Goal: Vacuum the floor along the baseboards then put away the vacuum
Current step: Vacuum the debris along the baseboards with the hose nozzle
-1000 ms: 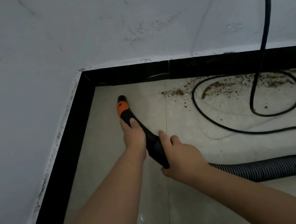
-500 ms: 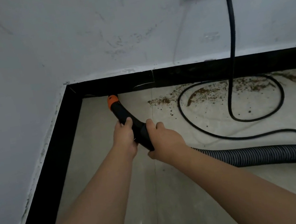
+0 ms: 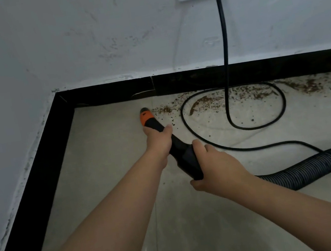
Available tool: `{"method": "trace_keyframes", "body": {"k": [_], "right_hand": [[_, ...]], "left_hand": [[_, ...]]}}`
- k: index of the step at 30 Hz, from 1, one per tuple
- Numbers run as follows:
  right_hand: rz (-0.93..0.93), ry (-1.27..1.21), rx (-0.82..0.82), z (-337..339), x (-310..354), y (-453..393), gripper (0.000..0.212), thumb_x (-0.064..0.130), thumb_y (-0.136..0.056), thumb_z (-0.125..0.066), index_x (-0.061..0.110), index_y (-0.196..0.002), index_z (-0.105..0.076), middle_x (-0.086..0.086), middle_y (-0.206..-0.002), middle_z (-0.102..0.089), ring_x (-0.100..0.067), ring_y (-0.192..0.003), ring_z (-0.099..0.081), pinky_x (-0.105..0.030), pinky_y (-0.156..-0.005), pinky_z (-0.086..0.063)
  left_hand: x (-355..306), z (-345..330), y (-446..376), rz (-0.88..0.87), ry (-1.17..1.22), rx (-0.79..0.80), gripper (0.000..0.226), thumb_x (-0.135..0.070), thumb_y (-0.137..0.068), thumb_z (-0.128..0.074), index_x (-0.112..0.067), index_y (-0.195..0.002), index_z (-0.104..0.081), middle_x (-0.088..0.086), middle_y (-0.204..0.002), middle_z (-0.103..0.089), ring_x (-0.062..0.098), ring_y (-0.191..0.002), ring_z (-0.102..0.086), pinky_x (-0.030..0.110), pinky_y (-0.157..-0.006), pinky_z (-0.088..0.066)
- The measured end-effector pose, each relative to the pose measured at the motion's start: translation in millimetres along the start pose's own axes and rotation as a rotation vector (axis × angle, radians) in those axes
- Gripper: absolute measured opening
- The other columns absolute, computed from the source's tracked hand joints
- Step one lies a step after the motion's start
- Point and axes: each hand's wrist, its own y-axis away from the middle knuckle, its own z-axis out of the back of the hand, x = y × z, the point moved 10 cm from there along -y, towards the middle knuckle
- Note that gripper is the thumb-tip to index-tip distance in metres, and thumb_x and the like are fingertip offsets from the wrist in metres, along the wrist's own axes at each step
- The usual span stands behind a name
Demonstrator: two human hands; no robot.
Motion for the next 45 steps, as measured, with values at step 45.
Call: {"method": "trace_keyframes", "body": {"k": [45], "right_hand": [[-0.048, -0.013, -0.016, 9, -35, 37, 0.051, 0.034, -0.076, -0.066, 0.020, -0.096, -0.022, 0.000, -0.091, -0.039, -0.018, -0.077, -0.045, -0.026, -0.061, -0.038]], "left_hand": [[4, -40, 40, -0.038, -0.125, -0.058, 0.062, -0.021, -0.098, -0.041, -0.012, -0.149, -0.007, 0.015, -0.133, -0.046, 0.028, -0.109, -0.050, 0.032, -0.083, -0.041]]}}
